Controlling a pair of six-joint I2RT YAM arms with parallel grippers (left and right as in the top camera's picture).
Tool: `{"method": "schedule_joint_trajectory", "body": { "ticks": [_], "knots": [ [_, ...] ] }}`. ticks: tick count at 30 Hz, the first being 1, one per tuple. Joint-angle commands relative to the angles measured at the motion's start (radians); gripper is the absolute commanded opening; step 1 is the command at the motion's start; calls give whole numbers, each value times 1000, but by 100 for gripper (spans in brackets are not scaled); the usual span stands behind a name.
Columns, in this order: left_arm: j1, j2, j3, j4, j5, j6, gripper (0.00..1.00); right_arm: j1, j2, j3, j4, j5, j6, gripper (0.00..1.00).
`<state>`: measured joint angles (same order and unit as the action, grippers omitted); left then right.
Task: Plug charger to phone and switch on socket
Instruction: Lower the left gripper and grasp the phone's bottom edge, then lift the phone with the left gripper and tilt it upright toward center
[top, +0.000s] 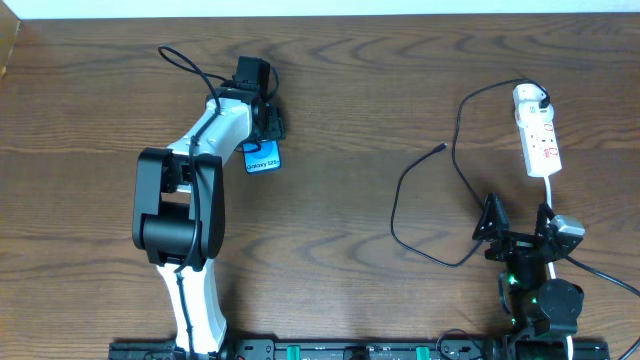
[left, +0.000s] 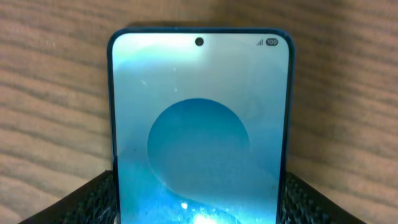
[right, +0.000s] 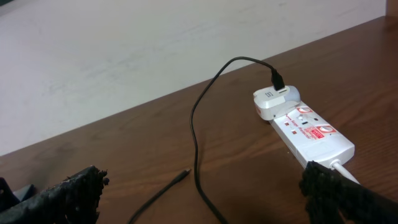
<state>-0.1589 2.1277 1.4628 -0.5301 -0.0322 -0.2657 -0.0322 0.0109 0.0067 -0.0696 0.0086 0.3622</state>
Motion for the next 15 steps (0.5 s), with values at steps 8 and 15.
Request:
{"method": "schedule_joint_trajectory", "body": {
  "ticks": [8,15],
  "knots": [
    [0,-26,-30,-111,27,-1,63,7,-6,-2,-2,8,-4,99],
    [0,-111,-28,-163,134,-1,62,7,-6,-2,-2,8,-4,99]
  ]
}}
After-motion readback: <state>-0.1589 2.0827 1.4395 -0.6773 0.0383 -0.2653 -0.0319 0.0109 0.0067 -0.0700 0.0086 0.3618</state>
